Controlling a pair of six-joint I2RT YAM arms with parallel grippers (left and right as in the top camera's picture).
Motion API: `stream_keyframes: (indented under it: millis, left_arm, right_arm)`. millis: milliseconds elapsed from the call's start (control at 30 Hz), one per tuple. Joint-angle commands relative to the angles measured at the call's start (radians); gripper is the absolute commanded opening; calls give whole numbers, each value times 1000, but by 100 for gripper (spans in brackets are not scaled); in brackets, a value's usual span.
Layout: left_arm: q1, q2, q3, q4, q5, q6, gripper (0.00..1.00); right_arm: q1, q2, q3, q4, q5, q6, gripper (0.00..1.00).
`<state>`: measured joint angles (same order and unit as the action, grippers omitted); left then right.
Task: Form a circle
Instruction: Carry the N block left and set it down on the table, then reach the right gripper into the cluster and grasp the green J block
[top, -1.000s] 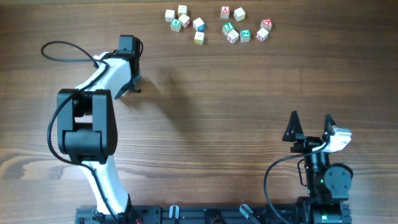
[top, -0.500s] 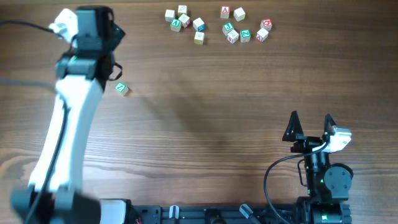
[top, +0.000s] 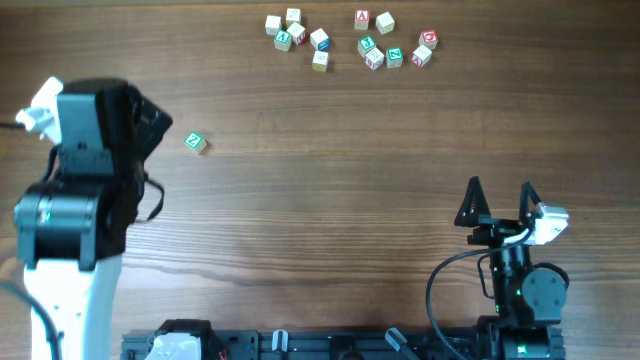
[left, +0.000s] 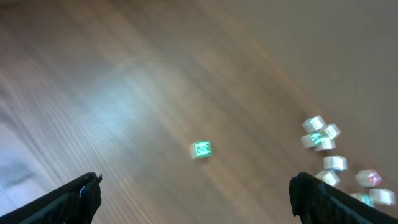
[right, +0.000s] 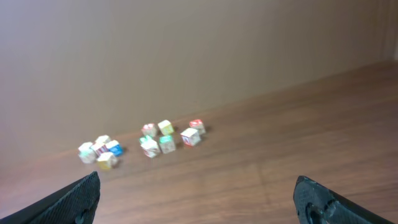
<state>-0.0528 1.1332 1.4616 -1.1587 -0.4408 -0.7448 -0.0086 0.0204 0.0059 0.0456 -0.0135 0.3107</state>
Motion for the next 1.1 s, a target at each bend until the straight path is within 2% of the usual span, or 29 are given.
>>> stream_keyframes:
  millis: [0, 100, 233, 400, 500, 600, 667, 733, 800, 933, 1000, 1067]
  left_arm:
    - [6, -79, 8, -65, -124, 5, 100]
    - [5, -105, 8, -81, -135, 4, 100]
    - [5, -97, 8, -87, -61, 4, 100]
    - [5, -48, 8, -95, -19, 5, 100]
    - [5, -11, 8, -95, -19, 4, 100]
    - [5, 23, 8, -95, -20, 5, 100]
    - [5, 42, 8, -95, -20, 5, 100]
    - [5, 58, 8, -95, -20, 5, 100]
    - [5, 69, 8, -95, -20, 5, 100]
    - [5, 74, 8, -95, -20, 5, 100]
    - [5, 74, 8, -95, -20, 5, 100]
    - [5, 74, 8, -95, -20, 5, 100]
  right_arm:
    - [-5, -6, 0, 71, -137, 57, 100]
    - [-5, -5, 16, 145, -168, 95, 100]
    - [-5, 54, 104, 160, -169, 115, 100]
    - [-5, 327, 320, 154, -239, 101, 100]
    - [-5, 604, 512, 102, -358, 74, 100]
    - [-4, 906, 779, -64, -465, 1, 100]
    - [-3, 1075, 991, -274, -470, -53, 100]
    - [-1, 1216, 1189, -455, -471, -106, 100]
    - [-1, 1337, 1353, -579, -471, -98, 100]
    - [-2, 1423, 1388, -536, -443, -89, 100]
    - [-1, 1464, 1387, -404, -431, 0, 100]
    - [10, 1496, 1387, -319, -436, -22, 100]
